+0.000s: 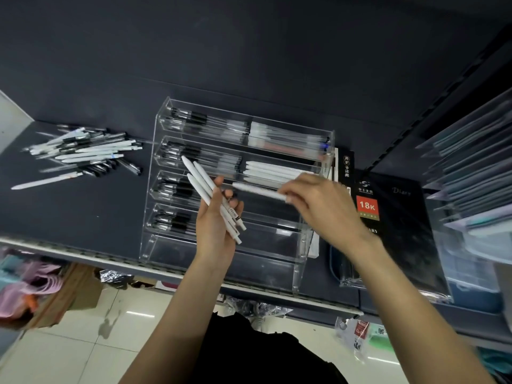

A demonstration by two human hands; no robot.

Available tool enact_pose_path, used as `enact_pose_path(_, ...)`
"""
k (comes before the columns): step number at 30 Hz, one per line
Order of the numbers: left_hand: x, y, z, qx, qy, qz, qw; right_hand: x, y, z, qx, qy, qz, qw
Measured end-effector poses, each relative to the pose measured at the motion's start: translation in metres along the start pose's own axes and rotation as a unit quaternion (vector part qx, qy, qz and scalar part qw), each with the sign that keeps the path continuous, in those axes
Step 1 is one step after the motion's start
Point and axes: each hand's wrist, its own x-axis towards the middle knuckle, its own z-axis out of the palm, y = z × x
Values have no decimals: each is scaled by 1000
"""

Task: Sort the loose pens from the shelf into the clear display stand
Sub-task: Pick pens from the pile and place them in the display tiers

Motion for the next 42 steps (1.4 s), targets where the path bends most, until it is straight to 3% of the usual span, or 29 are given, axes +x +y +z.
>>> enact_pose_path(5,-1,1,-2,-8,17,7,1000,-11,2,33,-86,-83,33,992)
enact_pose_path(10,-7,-2,0,5,16,-3,1000,-1,4,33,-94,-164,19,982)
enact_pose_path(19,-13,2,2,-9,13,-10,1000,-6,-3,33,-79,-122,24,989)
enact_pose_path(22,-15,2,4,-26,-14,-12,1000,-14,-13,20,48,27,40,998)
enact_pose_path(24,-18,1,7,-24,-42,-11,999,-16,-26,8,196,109,66,972)
enact_pose_path(28,-28,-10,19,24,-116,-42,992,-12,-53,9,299,-2,119,947)
enact_pose_path(32,-32,-15,23,20,-114,-56,992,-12,-44,13,358,12,164,919)
enact_pose_path(34,-27,-14,16,16,-66,-23,997,-15,-28,9,294,49,172,939)
enact_pose_path(36,-19,-10,4,5,7,-3,1000,-15,-16,10,141,61,127,980)
enact_pose_path(38,-14,-5,-8,-2,68,5,998,-9,-11,17,25,8,76,997)
enact_pose_path(42,-10,4,-22,-15,114,8,993,6,-8,37,-21,-87,34,995)
